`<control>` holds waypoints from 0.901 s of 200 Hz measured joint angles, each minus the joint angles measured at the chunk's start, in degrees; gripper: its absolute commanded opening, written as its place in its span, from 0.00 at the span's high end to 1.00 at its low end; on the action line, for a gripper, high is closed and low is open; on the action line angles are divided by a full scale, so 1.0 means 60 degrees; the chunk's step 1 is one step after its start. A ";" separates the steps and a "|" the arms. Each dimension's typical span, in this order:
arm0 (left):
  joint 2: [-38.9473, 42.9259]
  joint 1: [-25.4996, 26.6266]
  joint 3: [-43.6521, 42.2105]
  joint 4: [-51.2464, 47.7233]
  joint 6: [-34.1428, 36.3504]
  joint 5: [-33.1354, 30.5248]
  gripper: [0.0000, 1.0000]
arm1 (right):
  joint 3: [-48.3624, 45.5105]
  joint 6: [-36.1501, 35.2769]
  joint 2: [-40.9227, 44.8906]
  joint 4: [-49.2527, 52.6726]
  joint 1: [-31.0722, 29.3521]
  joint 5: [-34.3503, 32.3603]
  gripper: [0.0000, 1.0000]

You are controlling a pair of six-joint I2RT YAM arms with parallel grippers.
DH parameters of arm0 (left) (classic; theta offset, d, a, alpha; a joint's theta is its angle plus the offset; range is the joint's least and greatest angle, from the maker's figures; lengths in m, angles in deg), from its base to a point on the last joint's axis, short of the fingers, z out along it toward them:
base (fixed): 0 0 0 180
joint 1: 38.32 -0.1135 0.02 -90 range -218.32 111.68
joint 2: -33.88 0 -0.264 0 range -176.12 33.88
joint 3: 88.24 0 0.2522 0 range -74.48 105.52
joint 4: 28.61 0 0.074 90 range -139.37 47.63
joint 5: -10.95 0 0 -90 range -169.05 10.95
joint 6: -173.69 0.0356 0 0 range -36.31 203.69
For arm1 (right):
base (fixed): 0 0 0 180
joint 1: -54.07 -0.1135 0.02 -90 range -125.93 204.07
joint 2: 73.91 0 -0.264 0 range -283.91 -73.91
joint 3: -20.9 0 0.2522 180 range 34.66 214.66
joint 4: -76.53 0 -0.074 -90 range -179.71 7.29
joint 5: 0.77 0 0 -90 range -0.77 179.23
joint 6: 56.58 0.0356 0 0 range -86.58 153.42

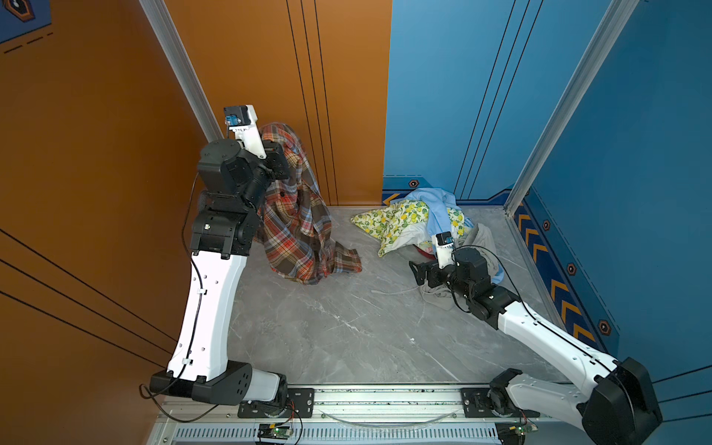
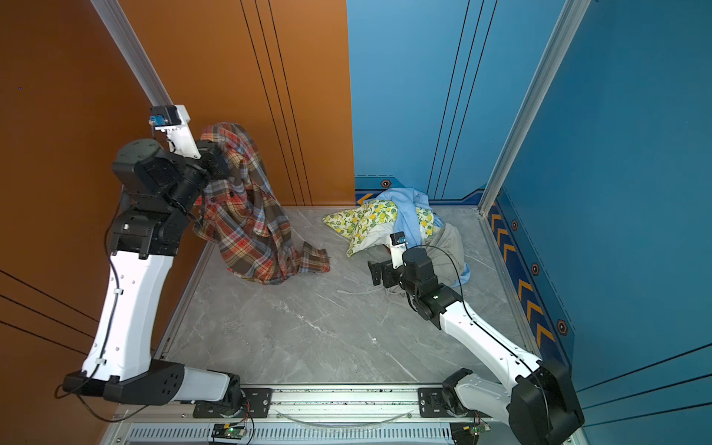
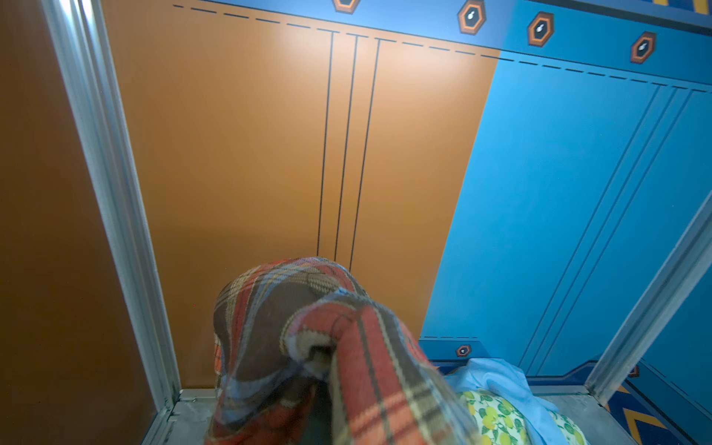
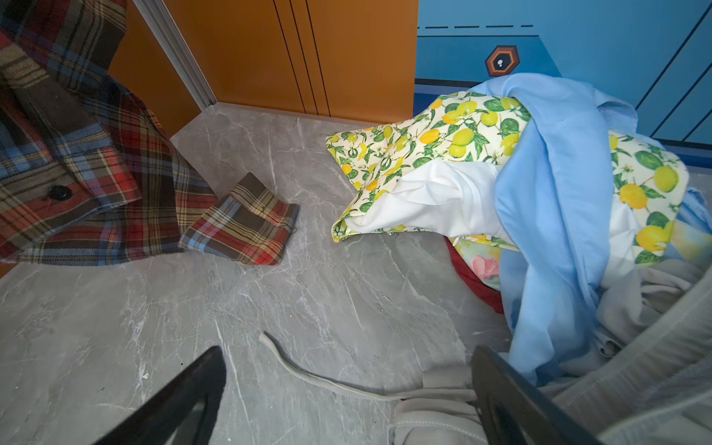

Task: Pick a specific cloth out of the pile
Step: 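Carry the plaid shirt with the left gripper away from the pile toward the orange wall, then lower the plaid shirt onto the floor with the left gripper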

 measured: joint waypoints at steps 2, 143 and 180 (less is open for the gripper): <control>0.0004 -0.0076 0.0000 -0.0025 -0.0026 0.0018 1.00 | 0.0000 -0.0018 -0.0007 0.0000 -0.0011 -0.0004 0.00; 0.0765 -0.1752 -0.2918 0.0353 -0.1435 0.1293 1.00 | 0.0102 -0.0113 -0.0699 -0.0018 -0.0798 -0.0448 0.00; 0.0364 -0.1308 -0.3712 0.0448 -0.1344 0.0998 1.00 | 0.0102 -0.0117 -0.0696 -0.0022 -0.0805 -0.0466 0.00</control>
